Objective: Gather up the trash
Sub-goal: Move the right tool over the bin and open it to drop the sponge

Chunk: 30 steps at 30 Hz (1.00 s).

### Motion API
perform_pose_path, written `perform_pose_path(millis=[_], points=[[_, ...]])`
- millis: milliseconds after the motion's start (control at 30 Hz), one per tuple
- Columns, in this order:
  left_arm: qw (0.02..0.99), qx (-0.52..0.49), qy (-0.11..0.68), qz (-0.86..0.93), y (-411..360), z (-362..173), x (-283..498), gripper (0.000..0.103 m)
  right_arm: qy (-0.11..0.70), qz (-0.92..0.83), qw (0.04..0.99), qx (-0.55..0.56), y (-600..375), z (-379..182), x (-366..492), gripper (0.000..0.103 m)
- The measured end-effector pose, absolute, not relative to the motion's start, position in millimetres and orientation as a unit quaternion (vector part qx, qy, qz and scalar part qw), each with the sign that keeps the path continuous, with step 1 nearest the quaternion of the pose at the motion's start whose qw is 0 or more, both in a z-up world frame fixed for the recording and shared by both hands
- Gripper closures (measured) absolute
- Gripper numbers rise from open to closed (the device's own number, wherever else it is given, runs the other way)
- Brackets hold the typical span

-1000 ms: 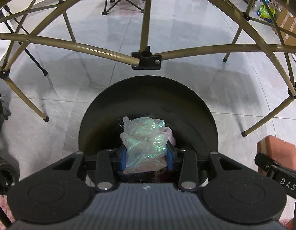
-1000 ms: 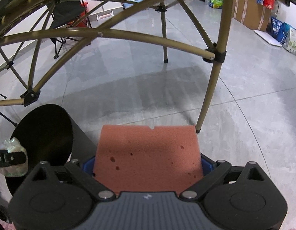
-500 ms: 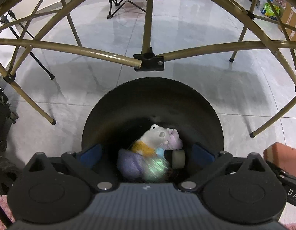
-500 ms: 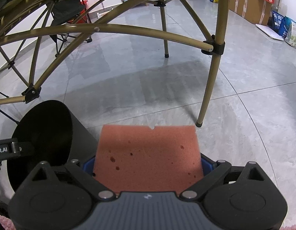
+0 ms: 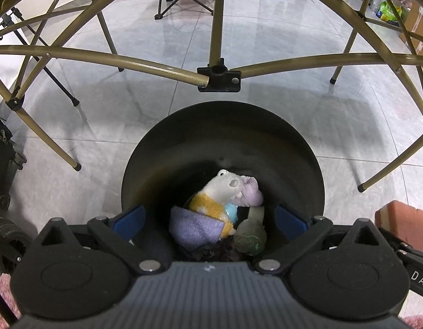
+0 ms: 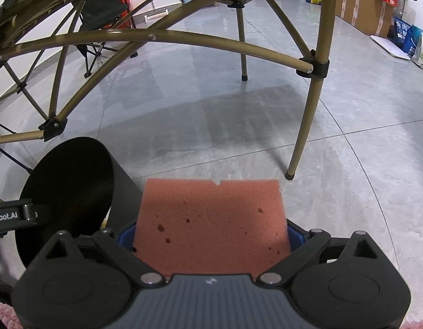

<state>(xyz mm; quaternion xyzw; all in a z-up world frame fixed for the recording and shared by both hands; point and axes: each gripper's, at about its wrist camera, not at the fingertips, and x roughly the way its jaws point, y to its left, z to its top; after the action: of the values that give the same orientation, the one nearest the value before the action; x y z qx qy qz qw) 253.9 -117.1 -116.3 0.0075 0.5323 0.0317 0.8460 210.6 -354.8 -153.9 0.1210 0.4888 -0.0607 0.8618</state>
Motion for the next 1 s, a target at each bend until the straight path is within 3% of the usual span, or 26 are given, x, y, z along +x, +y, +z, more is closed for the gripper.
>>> perform_pose_path(millis=[1000], points=[[0.855, -0.033, 0.514, 0.057, -56, -96, 234, 0.000, 0.447, -0.012, 0.889, 0.093, -292, -105, 206, 0.005]])
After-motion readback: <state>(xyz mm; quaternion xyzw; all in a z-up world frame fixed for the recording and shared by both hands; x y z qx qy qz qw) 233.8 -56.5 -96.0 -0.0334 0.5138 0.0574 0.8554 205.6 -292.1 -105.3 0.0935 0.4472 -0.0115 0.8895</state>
